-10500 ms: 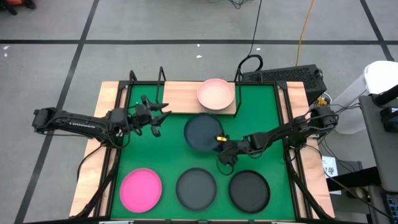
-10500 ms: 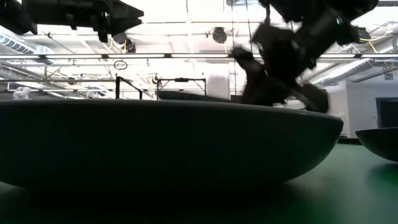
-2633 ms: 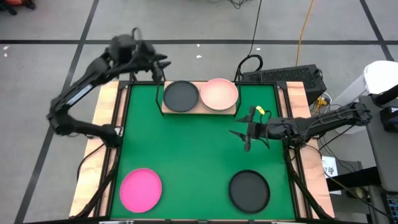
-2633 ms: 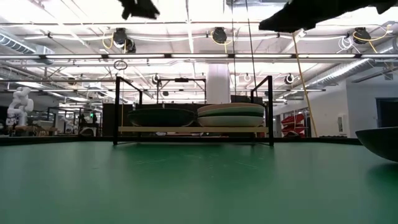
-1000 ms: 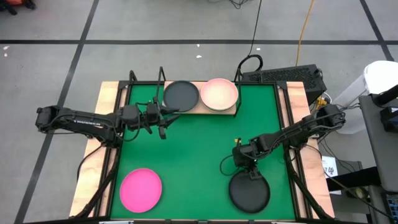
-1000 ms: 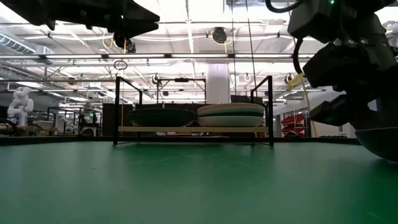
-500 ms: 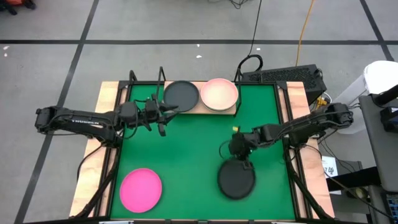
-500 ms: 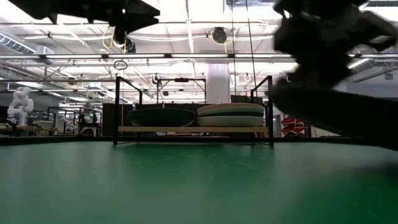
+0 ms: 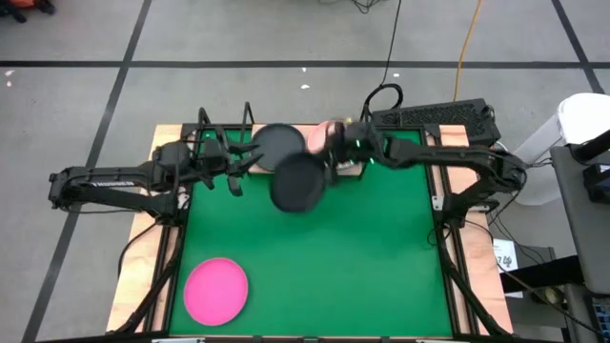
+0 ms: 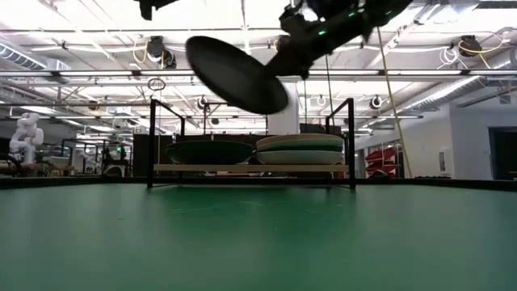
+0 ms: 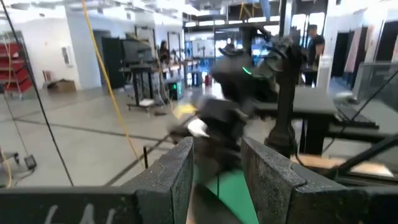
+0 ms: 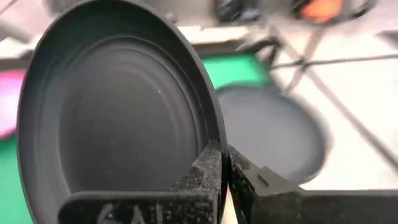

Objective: Place and stack plates onto a shelf
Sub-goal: Stack the black plate on top of the black plate on the shelf

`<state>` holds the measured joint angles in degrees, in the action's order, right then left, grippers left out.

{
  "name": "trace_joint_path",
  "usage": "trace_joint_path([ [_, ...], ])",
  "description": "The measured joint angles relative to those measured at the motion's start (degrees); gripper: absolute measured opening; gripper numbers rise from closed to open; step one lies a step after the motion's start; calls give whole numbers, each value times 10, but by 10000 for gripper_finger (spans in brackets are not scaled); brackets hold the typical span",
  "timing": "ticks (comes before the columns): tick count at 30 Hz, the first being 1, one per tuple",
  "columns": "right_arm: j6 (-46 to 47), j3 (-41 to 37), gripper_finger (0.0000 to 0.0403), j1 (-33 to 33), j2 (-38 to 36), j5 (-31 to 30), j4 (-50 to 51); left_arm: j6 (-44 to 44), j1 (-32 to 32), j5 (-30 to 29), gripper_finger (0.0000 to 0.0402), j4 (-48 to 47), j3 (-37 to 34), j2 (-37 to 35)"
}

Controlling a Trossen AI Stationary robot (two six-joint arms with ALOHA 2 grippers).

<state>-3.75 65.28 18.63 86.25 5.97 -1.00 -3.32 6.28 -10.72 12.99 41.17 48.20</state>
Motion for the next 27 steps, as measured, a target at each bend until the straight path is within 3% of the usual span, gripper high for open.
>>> trace_joint_path([
  [5, 29, 83, 1, 72, 80, 0, -69, 2, 0, 1, 138, -26, -1, -7],
  [14, 76, 189, 0, 138, 231, 30, -75, 9, 0, 1, 138, -52, -1, -5],
  [27, 62, 191, 38, 151, 258, 30, -81, 15, 0, 1, 138, -60, -1, -5],
])
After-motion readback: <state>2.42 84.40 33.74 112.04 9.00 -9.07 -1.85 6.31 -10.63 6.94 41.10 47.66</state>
